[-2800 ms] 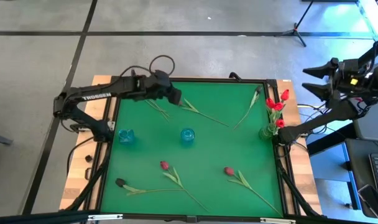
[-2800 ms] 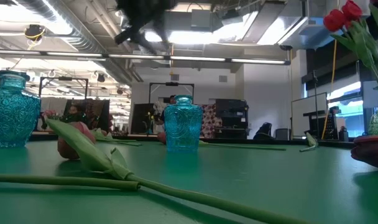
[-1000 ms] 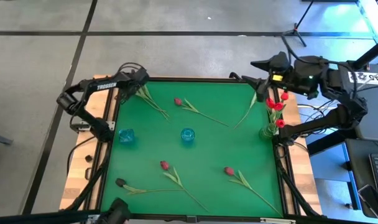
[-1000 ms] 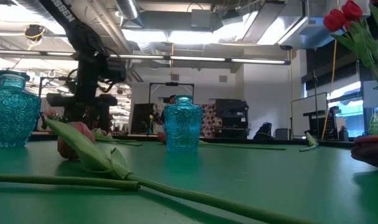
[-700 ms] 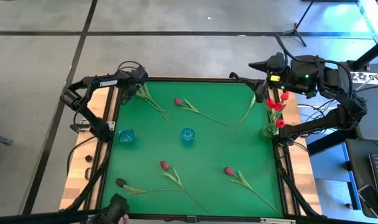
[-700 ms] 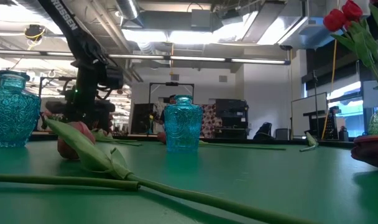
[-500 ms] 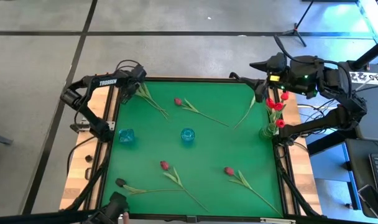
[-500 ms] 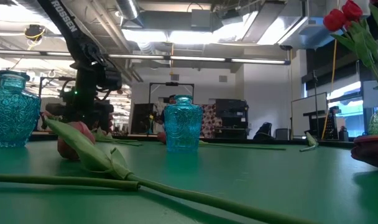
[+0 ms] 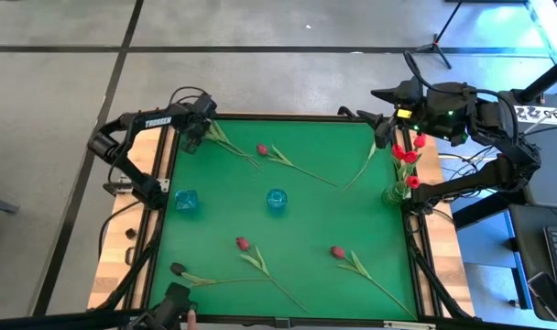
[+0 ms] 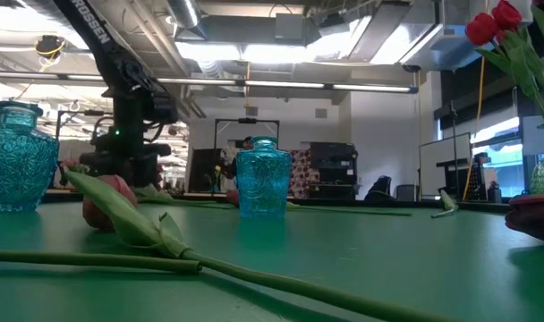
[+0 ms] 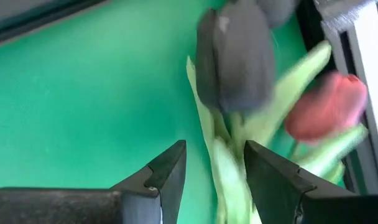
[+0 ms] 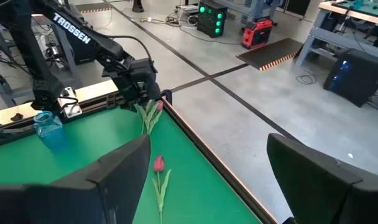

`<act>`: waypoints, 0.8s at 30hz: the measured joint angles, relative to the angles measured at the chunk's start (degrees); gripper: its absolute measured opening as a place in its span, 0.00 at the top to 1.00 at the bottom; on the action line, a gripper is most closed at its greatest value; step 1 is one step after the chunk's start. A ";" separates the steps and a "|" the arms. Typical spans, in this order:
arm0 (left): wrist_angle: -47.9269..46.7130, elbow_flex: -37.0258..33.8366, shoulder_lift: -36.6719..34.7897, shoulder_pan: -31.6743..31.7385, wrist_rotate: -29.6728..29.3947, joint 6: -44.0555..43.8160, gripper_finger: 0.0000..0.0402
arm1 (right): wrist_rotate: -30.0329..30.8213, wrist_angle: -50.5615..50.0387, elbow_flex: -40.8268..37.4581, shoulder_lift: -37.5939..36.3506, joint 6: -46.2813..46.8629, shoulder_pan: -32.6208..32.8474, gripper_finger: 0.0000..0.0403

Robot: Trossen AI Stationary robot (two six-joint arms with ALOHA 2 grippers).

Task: Sort flowers into vase by color
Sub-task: Put the black flower into the right blue flower vase

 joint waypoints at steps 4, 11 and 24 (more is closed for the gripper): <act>-0.27 0.00 -1.39 -0.63 -0.22 -3.78 0.61 | 1.71 0.02 0.00 -0.02 0.19 0.00 0.20; -0.34 -0.52 -0.97 2.14 -2.63 -4.59 0.61 | 2.91 -0.35 0.00 -0.02 1.53 0.00 0.20; 5.12 -6.12 -0.94 1.55 -1.81 -11.78 0.74 | 2.89 -0.51 0.00 -0.02 2.93 0.00 0.20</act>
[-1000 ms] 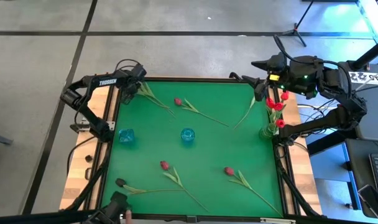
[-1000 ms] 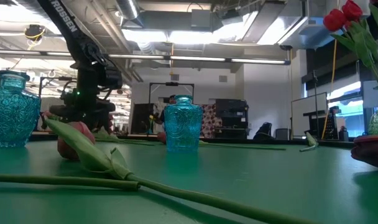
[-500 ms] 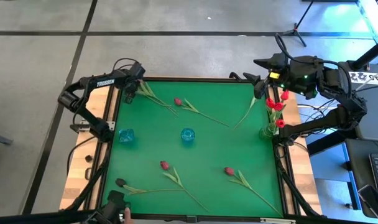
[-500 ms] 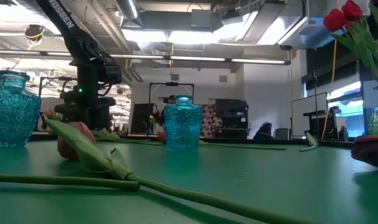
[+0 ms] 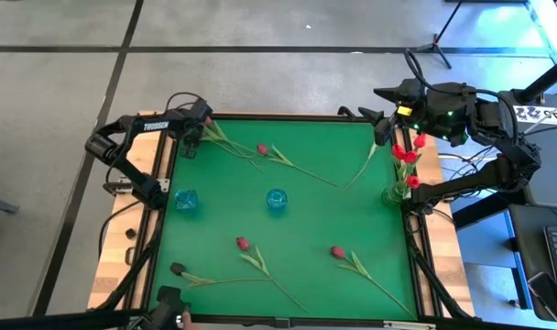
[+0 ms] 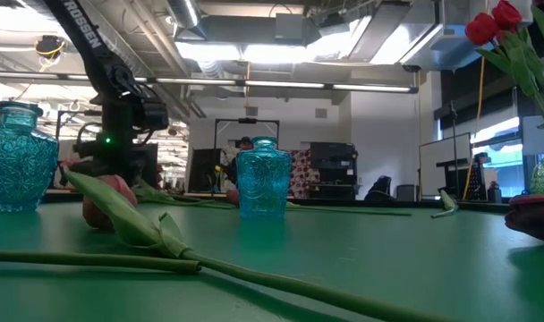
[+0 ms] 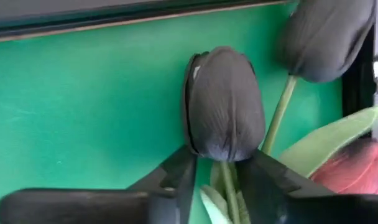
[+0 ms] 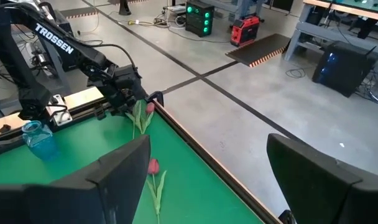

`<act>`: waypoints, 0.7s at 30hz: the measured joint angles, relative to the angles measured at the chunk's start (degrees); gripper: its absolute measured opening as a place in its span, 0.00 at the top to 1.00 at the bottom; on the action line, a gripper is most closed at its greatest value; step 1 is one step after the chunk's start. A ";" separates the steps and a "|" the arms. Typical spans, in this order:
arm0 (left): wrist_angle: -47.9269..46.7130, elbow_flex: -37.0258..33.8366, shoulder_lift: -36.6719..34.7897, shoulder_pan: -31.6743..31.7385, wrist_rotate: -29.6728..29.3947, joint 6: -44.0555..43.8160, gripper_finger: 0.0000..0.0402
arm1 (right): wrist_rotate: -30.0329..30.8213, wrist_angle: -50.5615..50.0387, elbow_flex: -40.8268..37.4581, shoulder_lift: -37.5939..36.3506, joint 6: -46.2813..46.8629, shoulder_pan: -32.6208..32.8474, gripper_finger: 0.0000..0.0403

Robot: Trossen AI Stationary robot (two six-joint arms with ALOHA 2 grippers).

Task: Sort flowers into vase by color
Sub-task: Put the black flower into the right blue flower vase

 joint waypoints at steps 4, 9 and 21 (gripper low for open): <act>0.25 0.05 -1.21 -0.96 0.77 0.19 0.89 | -0.02 -0.32 0.00 0.00 0.04 0.00 0.20; 0.38 0.56 -5.22 -1.02 -0.64 4.21 0.98 | -0.06 -0.54 0.00 0.00 -0.07 0.00 0.20; 3.13 0.75 -28.17 -13.95 -4.07 32.88 0.98 | -1.01 1.99 -0.02 -1.03 -4.62 0.00 0.20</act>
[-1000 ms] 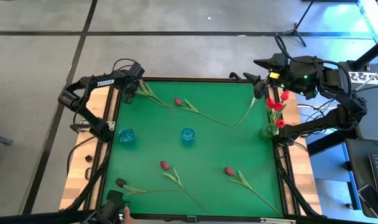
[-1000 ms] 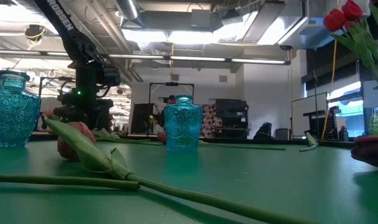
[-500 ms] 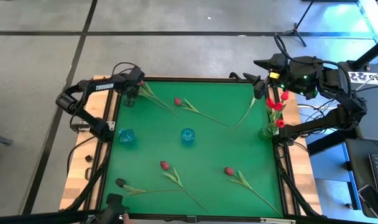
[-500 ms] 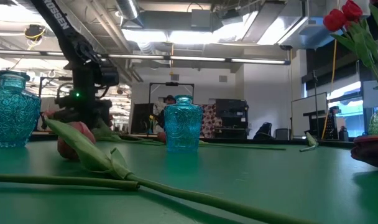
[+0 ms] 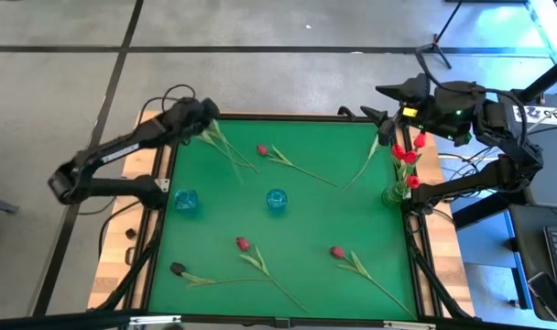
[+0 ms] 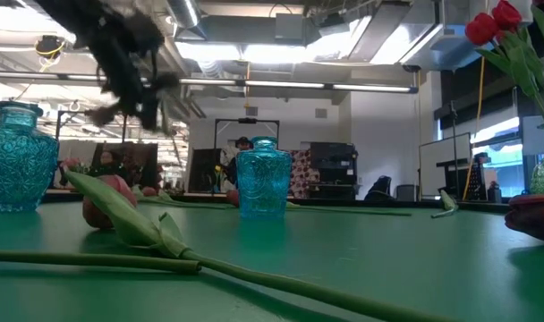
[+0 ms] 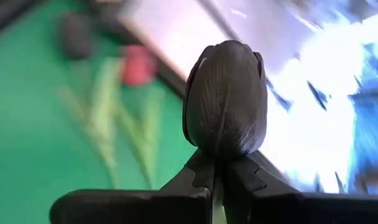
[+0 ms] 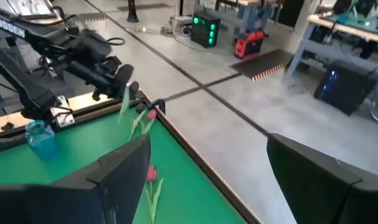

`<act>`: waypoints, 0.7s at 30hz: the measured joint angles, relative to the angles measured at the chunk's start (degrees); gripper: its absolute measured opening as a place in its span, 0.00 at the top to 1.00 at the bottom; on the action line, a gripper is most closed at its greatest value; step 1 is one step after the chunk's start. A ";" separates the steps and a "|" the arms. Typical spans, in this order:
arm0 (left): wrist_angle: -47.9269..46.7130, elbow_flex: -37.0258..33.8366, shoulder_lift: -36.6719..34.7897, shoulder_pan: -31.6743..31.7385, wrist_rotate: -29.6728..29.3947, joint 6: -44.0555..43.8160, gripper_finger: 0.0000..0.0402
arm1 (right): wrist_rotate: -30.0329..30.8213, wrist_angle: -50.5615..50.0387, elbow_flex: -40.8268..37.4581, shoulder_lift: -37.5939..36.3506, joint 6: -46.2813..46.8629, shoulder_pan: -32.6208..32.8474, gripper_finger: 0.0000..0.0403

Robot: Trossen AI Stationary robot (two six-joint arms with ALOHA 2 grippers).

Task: Sort flowers into vase by color
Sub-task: Put the black flower into the right blue flower vase

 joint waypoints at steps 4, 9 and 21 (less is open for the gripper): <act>6.39 0.00 -6.31 -9.85 0.27 16.33 0.98 | -0.58 2.74 0.00 -0.02 -2.85 0.00 0.20; 15.44 0.07 -11.69 -21.24 3.43 34.34 0.98 | -0.94 5.82 0.00 -0.02 -6.09 0.00 0.20; 35.51 0.09 -13.58 -35.66 4.90 51.43 0.99 | -16.27 15.42 0.00 3.16 -11.43 0.00 0.20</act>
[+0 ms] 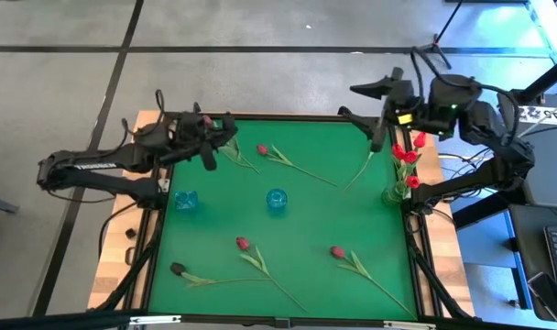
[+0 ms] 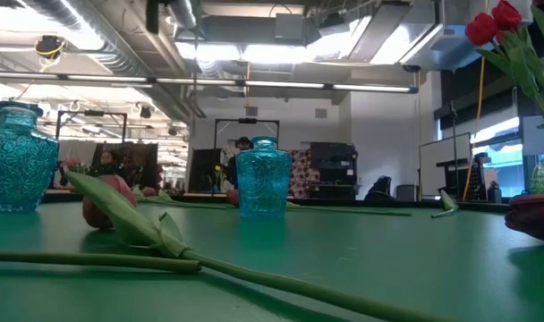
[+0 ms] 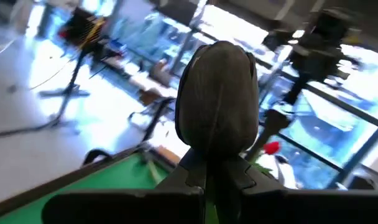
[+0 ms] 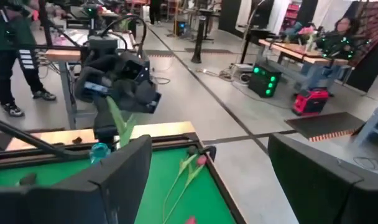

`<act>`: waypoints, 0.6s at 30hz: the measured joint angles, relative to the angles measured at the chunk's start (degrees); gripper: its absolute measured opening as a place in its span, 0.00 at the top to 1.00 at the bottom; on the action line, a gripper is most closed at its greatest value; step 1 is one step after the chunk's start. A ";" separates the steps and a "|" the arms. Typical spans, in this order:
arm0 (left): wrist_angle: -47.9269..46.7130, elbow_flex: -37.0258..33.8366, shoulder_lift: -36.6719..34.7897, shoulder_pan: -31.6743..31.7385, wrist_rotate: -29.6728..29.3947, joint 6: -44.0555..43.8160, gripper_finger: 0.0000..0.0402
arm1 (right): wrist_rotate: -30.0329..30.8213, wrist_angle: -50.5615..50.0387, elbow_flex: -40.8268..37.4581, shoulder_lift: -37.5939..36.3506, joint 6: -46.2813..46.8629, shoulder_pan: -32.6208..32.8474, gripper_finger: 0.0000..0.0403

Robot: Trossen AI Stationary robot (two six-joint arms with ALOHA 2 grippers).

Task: Sort flowers into vase by color
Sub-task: Put the black flower into the right blue flower vase

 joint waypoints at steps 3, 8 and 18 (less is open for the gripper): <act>2.72 0.00 1.92 -3.33 0.05 3.48 0.99 | -0.99 1.35 0.04 0.12 0.02 0.00 0.20; 10.69 0.00 7.09 -6.29 0.06 9.24 1.00 | -0.20 1.76 0.04 0.32 1.82 0.00 0.20; 24.03 0.00 13.34 -6.14 -0.61 8.59 0.99 | 0.79 1.66 0.04 0.23 8.50 0.04 0.20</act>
